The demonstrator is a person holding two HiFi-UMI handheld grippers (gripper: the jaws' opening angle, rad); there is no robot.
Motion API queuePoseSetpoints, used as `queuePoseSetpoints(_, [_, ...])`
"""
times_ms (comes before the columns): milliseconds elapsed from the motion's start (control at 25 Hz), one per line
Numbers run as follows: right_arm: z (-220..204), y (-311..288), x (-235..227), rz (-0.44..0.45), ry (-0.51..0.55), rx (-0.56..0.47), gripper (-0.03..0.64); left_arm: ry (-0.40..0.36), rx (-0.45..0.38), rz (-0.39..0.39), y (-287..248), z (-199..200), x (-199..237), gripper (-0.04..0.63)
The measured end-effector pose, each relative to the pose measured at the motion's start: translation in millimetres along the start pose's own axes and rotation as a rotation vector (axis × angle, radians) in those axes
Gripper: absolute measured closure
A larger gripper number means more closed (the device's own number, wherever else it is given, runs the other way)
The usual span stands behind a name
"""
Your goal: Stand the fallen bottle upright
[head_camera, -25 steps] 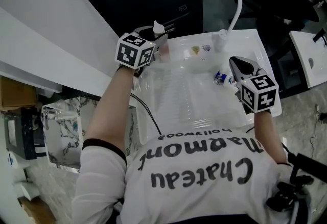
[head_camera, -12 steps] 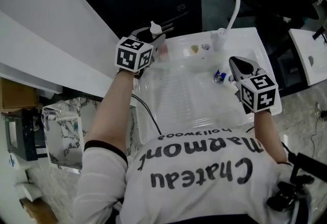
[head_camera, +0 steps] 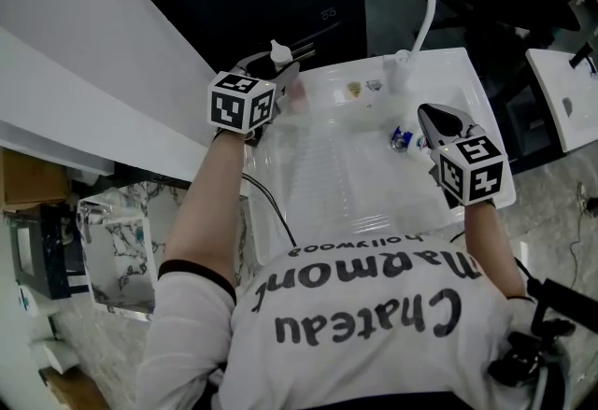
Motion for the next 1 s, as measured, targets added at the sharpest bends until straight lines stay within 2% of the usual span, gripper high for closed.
queuePoseSetpoints(440, [1.0, 0.2, -0.2, -0.005, -0.002, 0.000, 0.603, 0.026, -0.015, -0.017, -0.6, -1.8, 3.9, 0.403])
queuePoseSetpoints(640, [0.3, 1.3, -1.7, -0.009, -0.001, 0.000, 0.603, 0.004, -0.003, -0.010, -1.3, -0.3, 5.3, 0.360])
queuePoseSetpoints(1000, [1.8, -0.7, -0.7, -0.008, 0.001, 0.001, 0.603, 0.029, 0.016, -0.017, -1.7, -0.5, 6.9, 0.357])
Point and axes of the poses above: the fingertips, and each gripper's own axes: y backward along the fingers, x to its left, z out of its top, the point moved 10 cm from there along y, backward along the fingers, and after that the axes turned 15 degrees about -x, right-handed, at the moved point
